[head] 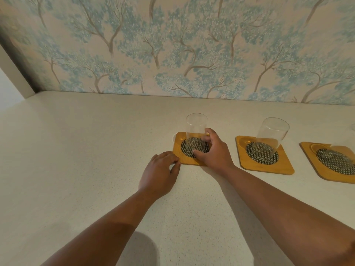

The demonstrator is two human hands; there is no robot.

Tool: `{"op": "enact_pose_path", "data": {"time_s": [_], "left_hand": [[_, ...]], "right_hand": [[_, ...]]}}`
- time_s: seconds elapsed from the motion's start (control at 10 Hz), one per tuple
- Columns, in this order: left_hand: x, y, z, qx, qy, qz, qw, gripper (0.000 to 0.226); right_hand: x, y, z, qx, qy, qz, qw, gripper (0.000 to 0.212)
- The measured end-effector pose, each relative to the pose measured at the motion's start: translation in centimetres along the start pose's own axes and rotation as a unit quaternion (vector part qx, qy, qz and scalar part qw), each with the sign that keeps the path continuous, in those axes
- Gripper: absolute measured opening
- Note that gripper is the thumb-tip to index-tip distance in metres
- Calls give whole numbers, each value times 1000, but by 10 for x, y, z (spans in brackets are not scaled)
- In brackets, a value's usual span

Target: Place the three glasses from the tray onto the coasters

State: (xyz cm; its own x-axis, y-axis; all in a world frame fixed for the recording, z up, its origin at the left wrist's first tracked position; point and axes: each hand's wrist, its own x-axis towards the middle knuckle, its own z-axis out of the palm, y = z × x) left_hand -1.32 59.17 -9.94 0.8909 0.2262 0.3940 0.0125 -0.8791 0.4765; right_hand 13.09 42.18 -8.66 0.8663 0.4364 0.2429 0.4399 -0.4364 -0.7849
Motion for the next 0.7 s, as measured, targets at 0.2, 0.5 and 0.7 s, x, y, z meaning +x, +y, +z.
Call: {"op": "enact_pose_path", "data": {"time_s": [0.2,0.5,0.7], "left_hand": [[0,0,0,5,4,-2,1000,18],[0,1,1,12,11,-3,1000,17],[0,2,1,52,26,-24,998,41]], "right_hand": [[0,1,1,-3,2,0,1000,99],[-3,1,2,3,7,1,1000,117],[-9,-8,1,-38,40,-50,997,116]]}}
